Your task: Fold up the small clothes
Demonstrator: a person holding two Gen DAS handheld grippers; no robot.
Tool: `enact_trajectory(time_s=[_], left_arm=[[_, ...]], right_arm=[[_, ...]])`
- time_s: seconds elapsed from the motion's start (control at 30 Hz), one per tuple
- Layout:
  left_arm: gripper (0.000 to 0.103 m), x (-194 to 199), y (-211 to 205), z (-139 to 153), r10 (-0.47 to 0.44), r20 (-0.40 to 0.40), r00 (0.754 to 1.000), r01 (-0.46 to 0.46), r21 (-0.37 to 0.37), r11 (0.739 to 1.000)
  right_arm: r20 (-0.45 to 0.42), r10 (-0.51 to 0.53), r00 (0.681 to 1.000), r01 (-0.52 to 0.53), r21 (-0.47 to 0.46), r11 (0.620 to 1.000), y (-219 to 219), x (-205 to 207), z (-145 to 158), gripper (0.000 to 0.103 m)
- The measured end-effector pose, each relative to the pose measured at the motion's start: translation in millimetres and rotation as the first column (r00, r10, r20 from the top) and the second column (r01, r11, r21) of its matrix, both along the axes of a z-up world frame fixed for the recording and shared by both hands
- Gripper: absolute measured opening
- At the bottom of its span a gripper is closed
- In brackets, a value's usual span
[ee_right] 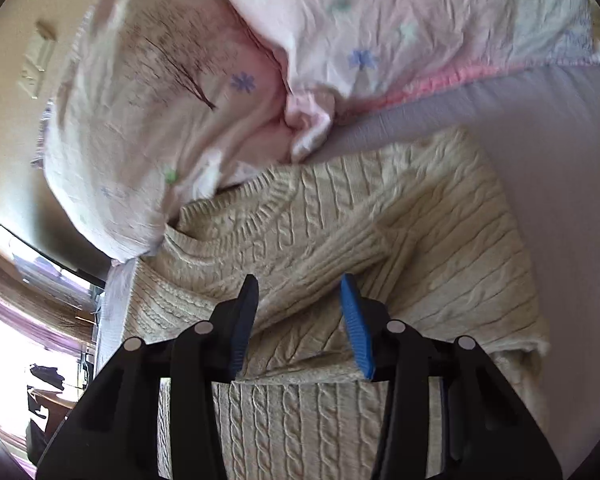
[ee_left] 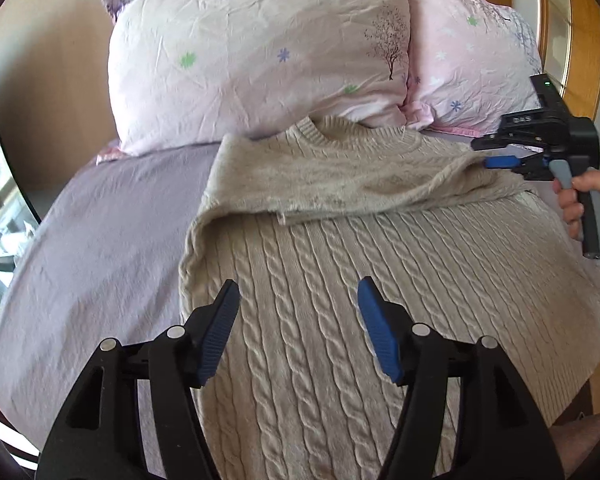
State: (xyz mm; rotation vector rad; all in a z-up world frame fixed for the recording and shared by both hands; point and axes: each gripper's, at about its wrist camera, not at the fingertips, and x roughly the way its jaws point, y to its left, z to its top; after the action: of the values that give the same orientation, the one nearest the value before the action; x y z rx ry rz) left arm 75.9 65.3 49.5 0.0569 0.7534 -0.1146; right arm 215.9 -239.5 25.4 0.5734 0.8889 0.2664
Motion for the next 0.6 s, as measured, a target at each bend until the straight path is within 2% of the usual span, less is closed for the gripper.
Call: enact_trajectory(time_s=[0.03,0.1,0.13,0.2,0.23,0.3,0.33,0.4,0.43,0.47,0.5,0.53,0.57,0.6], left_arm=[[0.063,-1,0,-1,-0.002,-0.004,1.000,0.002,-0.007,1.000],[0.063,-1,-1,-3,-0.008,-0.008,1.000,0.008,-0.023,1.000],[0.063,-2,0,-4,-0.010,-0.005,1.000,0.010,-0.028,1.000],[0.064,-3,0,-2,-0.008,0.004,1.000,0.008,-0.037,0.999],[0.064,-5,2,-1,-0.006,0.014,1.000,0.006,-0.042,0.999],[0.070,-9,5,-1,0.009,0.028,1.000,-0.008,-0.037,0.999],[0.070,-11,7,-2,0.017,0.029,0.999,-0.016,-0.036,0.999],[0.070,-14,15,-7,0.036,0.018,0.999,-0.035,-0.052,0.998],[0.070,-15,18,-9,0.047,0.010,0.999,-0.046,-0.060,0.997],[0.070,-16,23,-11,0.063,-0.001,0.998,-0.062,-0.068,0.996],[0.070,-18,26,-13,0.072,-0.007,0.997,-0.072,-0.075,0.995],[0.070,-23,30,-14,0.081,-0.012,0.997,-0.081,-0.085,0.993],[0.070,-26,34,-14,0.085,-0.013,0.996,-0.086,-0.089,0.992],[0.072,-30,37,-14,0.088,-0.014,0.996,-0.089,-0.090,0.992]], right_arm=[[-0.025,-0.014,1.000,0.014,0.011,1.000,1,3,-5,0.037],[-0.039,-0.026,0.999,0.027,0.024,0.999,2,12,-12,0.012],[-0.021,-0.014,1.000,0.014,0.033,0.999,3,15,-12,0.006],[0.144,-0.017,0.989,0.005,0.082,0.997,-3,1,12,0.006],[0.278,-0.033,0.960,0.000,0.118,0.993,-11,-18,34,0.006],[0.394,-0.083,0.915,0.047,0.099,0.994,-24,-46,54,0.006],[0.395,-0.115,0.911,0.097,0.066,0.993,-30,-58,52,0.006],[0.297,-0.126,0.947,0.129,0.007,0.992,-37,-59,32,0.006],[0.232,-0.124,0.965,0.131,-0.013,0.991,-40,-58,18,0.007],[0.156,-0.127,0.980,0.132,-0.020,0.991,-46,-61,2,0.012],[0.123,-0.135,0.983,0.138,-0.018,0.990,-50,-68,-6,0.015],[0.114,-0.136,0.984,0.138,-0.009,0.990,-58,-81,-12,0.022],[0.126,-0.137,0.982,0.139,-0.008,0.990,-63,-91,-13,0.037],[0.146,-0.140,0.979,0.144,-0.016,0.989,-69,-106,-12,0.047]])
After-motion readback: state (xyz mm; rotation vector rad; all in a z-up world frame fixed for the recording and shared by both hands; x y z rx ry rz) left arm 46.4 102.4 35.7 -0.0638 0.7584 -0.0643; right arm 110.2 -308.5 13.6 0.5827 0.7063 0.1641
